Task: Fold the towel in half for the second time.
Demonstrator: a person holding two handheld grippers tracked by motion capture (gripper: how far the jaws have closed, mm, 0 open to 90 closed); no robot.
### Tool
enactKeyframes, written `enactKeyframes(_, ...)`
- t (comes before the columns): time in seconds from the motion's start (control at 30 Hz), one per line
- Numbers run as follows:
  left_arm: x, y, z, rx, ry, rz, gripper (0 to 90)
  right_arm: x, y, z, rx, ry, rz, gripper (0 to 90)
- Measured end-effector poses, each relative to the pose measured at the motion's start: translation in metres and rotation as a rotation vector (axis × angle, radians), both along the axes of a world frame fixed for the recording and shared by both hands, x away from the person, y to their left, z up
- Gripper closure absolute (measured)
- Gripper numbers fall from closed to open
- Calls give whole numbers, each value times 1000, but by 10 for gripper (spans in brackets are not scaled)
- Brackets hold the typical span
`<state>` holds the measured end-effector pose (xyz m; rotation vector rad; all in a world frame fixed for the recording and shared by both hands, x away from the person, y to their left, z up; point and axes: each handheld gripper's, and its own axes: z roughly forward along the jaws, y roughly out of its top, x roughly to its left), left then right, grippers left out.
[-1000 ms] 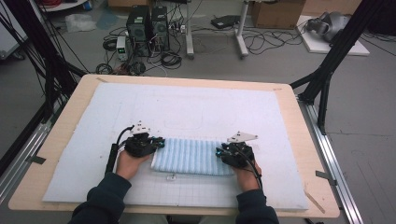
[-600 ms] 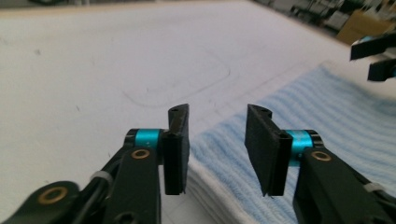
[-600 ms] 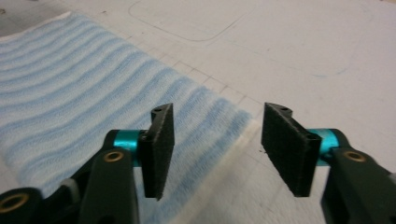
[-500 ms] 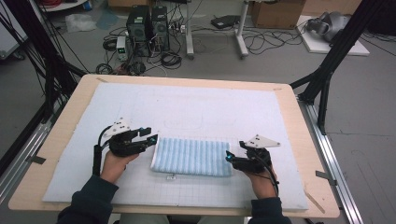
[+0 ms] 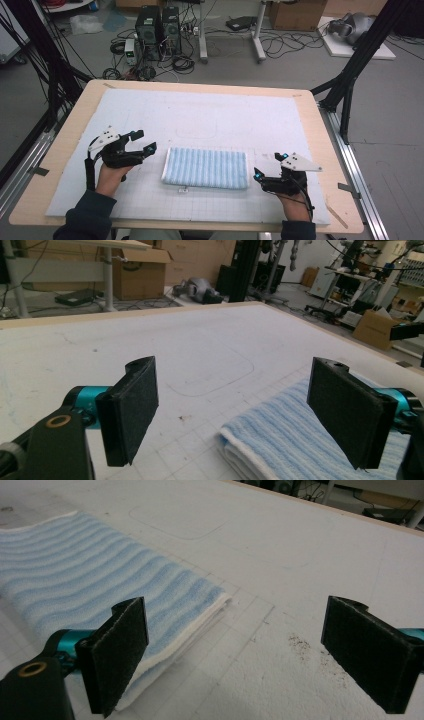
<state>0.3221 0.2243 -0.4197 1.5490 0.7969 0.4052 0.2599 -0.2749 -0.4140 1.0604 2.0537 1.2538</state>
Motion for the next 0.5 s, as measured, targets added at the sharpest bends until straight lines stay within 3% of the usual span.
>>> enactKeyframes(0.3, -4, 5, -1, 21, -11, 2, 215, -1, -20, 2, 23, -8, -55, 107)
enactKeyframes(0.5, -9, 9, 1, 29, -13, 13, 220, -1, -24, 4, 35, -12, -77, 107)
